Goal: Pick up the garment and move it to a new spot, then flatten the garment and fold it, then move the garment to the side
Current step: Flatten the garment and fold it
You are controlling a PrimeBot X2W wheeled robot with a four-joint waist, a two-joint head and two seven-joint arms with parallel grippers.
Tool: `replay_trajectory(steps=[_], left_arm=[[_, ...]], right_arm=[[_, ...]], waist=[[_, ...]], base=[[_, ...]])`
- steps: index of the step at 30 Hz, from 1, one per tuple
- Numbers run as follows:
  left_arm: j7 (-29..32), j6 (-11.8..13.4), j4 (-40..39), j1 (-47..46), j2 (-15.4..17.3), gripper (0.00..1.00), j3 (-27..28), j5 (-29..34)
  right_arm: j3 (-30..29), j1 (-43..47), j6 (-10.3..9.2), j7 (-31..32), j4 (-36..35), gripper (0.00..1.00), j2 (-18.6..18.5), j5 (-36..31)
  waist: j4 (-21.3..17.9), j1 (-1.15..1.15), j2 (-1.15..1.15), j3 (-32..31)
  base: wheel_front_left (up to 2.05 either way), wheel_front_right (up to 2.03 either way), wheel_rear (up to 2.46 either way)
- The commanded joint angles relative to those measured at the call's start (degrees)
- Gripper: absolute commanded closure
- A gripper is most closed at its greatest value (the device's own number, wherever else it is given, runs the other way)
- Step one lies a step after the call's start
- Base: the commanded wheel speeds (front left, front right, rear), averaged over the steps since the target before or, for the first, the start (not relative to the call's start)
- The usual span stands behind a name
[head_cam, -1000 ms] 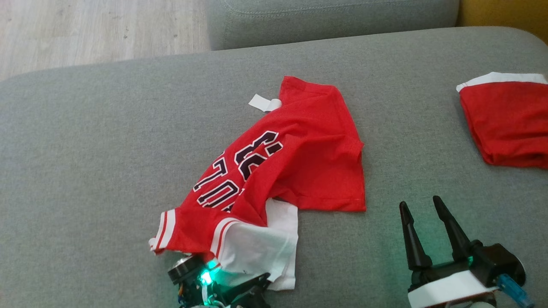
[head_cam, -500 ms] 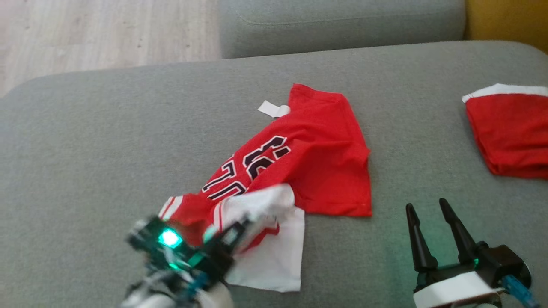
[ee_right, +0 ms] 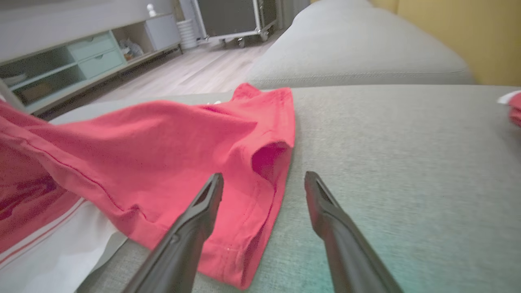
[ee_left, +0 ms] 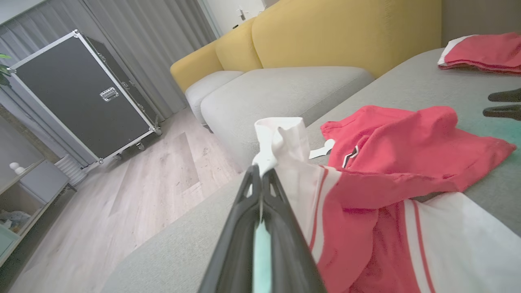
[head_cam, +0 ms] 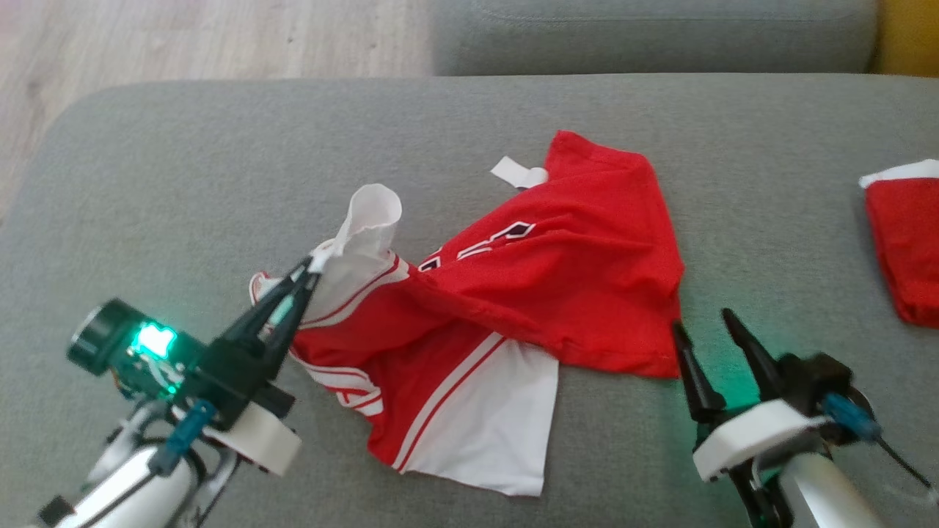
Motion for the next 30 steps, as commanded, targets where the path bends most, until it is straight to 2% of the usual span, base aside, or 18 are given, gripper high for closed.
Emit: replay_trajectory(steps=[1, 5, 10, 16, 27, 30], left_arm=[[-0.6, 0.4, -1.7, -4.3, 2.6, 1.0, 3.5, 0.0], [-1.2, -0.3, -0.8, -6.3, 2.6, 1.0, 3.6, 0.4], [-2.3, -1.3, 1.4, -9.1, 1.5, 1.0, 3.3, 0.7], [-3.5, -1.2, 3.6, -9.7, 1.5, 1.0, 3.5, 0.5], [-3.6, -1.0, 4.6, -9.5, 1.4, 1.0, 2.7, 0.6], [-3.7, -1.2, 4.9, -9.7, 1.1, 1.0, 2.3, 0.5]], right_arm=[[2.3, -1.7, -0.04, -0.1, -0.3, 0.0, -1.1, 0.7], [6.8, -4.7, -0.04, 0.3, 4.0, 0.0, -3.6, 4.4], [7.8, -1.0, -0.04, -0.6, 2.1, 0.0, -6.2, 4.0], [7.6, 5.2, -0.04, -0.9, -2.5, 0.0, -5.8, 4.8], [9.8, 3.7, -0.04, -0.9, -3.6, 0.0, -5.2, 8.1], [10.6, 3.1, -0.04, -0.9, -2.8, 0.14, -5.5, 8.6]], waist=[[0.6, -0.01, 0.0, 0.4], [2.2, -0.01, 0.0, 0.8], [3.8, -0.01, 0.0, 1.2], [3.5, -0.01, 0.0, 1.4], [3.7, -0.01, 0.0, 1.7], [4.1, -0.01, 0.0, 1.7]], base=[[0.0, 0.0, 0.0], [0.0, 0.0, 0.0], [0.0, 0.0, 0.0], [0.0, 0.0, 0.0], [0.0, 0.0, 0.0], [0.0, 0.0, 0.0]])
